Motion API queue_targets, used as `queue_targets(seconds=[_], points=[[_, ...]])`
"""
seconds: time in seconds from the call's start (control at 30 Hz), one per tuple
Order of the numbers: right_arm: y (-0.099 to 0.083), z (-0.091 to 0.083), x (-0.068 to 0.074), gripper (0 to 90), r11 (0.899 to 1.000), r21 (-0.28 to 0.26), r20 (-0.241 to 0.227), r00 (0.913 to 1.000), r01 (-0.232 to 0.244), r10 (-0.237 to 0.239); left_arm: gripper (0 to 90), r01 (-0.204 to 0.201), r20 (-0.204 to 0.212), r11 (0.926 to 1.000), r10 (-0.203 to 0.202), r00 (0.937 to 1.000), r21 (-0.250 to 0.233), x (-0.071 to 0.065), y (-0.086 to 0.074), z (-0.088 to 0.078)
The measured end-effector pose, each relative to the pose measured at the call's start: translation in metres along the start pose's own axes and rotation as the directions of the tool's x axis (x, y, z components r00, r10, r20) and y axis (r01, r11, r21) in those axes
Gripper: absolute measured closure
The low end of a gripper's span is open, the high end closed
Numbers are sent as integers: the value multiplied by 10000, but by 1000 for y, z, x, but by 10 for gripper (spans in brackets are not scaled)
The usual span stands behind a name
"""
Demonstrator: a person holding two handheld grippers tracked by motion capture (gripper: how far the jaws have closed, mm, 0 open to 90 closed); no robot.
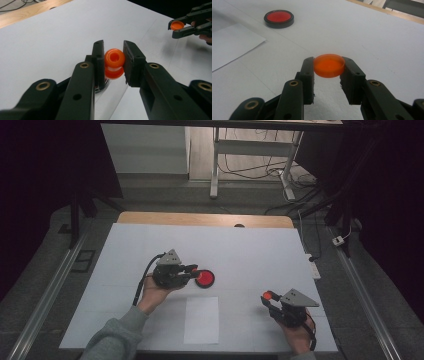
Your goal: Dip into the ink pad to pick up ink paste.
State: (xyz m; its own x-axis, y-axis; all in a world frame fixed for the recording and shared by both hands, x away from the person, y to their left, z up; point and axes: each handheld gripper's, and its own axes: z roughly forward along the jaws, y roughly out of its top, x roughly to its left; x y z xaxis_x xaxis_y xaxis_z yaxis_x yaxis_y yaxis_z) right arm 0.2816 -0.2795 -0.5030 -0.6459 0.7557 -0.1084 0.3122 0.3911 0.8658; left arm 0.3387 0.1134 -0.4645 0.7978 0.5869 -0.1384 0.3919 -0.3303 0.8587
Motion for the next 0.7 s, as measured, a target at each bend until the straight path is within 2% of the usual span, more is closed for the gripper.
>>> queue_targets(seconds=[0.27, 0.4, 0.7], points=[[0, 0, -1, 645, 10000, 28, 31, 10000, 12, -12, 728, 47, 54, 10000, -47, 10000, 55, 4, 3, 11], [-1, 0, -1, 645, 10000, 4, 49, 10000, -19, 19, 727, 217, 142, 9998, -217, 9997, 40, 7, 2, 19], [-1, 0, -2, 645, 10000, 67, 129, 9999, -40, 39, 728, 250, 210, 9994, -255, 9995, 242, 15, -4, 38]])
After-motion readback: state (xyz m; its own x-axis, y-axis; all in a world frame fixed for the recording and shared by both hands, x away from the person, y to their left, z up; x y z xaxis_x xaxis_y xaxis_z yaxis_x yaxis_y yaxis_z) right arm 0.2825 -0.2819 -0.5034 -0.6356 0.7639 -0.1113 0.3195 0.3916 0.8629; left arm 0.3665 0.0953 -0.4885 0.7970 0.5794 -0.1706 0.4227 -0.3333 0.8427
